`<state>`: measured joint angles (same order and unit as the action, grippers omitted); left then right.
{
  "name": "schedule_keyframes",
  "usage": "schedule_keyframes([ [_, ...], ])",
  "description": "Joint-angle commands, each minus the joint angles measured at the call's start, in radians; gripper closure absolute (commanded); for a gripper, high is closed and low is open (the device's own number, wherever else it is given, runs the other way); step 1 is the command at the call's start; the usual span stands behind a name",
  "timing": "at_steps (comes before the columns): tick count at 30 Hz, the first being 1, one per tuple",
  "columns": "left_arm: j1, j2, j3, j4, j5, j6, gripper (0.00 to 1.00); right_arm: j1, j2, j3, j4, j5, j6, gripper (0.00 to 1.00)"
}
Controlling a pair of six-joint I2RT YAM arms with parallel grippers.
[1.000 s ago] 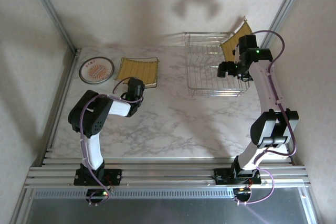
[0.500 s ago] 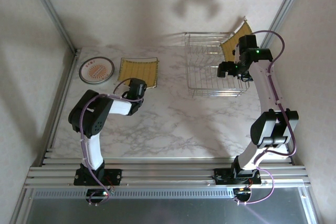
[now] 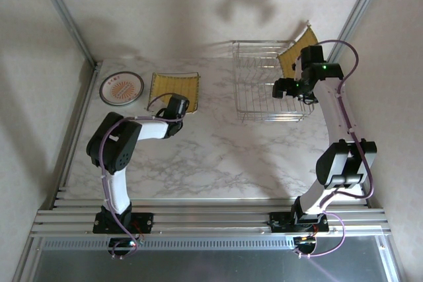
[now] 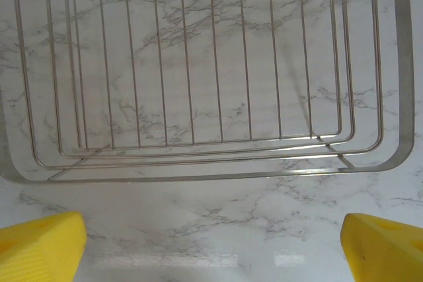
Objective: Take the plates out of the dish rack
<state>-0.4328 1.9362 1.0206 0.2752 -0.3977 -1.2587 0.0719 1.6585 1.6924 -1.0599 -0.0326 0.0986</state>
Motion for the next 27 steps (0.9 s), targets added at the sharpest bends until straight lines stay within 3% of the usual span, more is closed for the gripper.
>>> schedule_keyframes([
  [1,-0.011,-0.047,0.049,-0.111,0.028,0.068,0.14,0.0,-0.041,-0.024,0.03,-0.034,0.025,0.01],
  [27,-0.001,0.04,0.173,-0.168,0.049,0.114,0.11,0.0,-0.043,-0.063,0.071,-0.06,0.023,0.01],
])
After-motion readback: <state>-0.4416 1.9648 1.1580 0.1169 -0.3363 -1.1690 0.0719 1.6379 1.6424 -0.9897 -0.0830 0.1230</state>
